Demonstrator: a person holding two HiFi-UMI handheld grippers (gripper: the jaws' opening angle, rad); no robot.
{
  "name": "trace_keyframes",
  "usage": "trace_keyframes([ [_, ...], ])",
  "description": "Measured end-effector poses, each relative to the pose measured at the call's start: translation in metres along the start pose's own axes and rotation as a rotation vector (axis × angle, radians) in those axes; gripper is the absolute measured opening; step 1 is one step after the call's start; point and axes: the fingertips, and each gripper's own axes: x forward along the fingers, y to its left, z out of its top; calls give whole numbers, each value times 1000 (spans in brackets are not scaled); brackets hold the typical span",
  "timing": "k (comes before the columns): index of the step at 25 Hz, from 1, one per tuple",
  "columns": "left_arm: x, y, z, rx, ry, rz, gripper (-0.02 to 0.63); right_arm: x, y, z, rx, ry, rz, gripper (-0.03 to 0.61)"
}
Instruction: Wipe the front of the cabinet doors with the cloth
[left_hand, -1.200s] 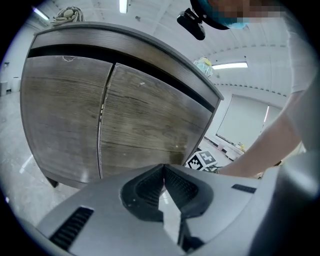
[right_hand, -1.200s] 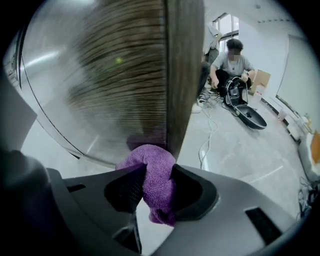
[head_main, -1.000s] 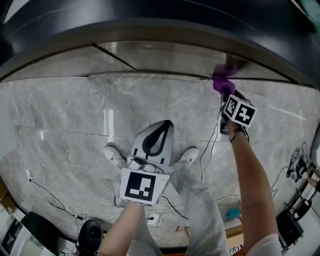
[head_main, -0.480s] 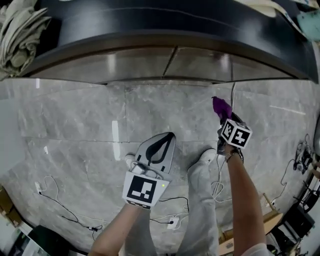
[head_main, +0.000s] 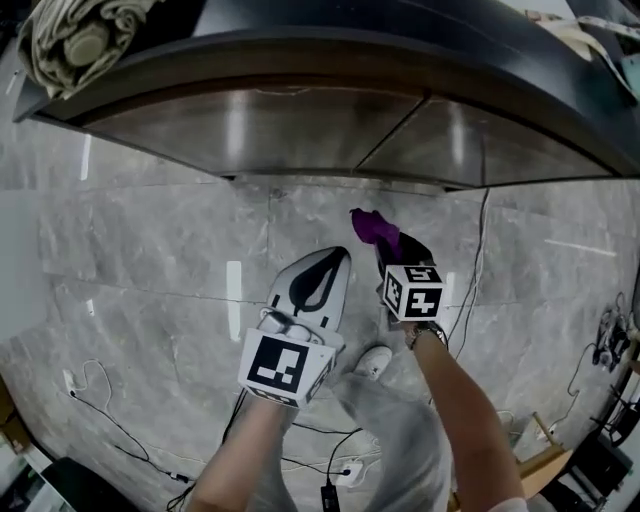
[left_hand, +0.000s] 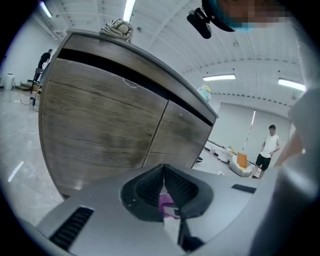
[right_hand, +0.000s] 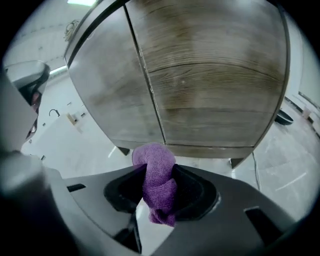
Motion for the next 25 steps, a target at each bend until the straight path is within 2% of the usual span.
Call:
trace_keyframes([
  [5, 33, -6, -26, 87, -30, -75, 11, 34, -16, 8, -69, -74, 22, 155],
  [11, 67, 32, -62, 88, -38, -73, 11, 86, -36, 31, -100, -144, 29, 155],
  [13, 79, 41, -62, 141, -59, -75, 11, 100, -37, 40, -119, -171, 37, 155],
  [16, 96, 35, -64, 215, -78, -141, 11, 113, -43, 45, -125, -214, 45, 155],
  [21, 120, 39, -73, 165, -97, -175, 11, 132, -64, 52, -106, -286, 38, 155],
  [25, 126, 37, -60, 195, -165, -182, 11, 135, -83, 53, -174, -309, 87, 156],
])
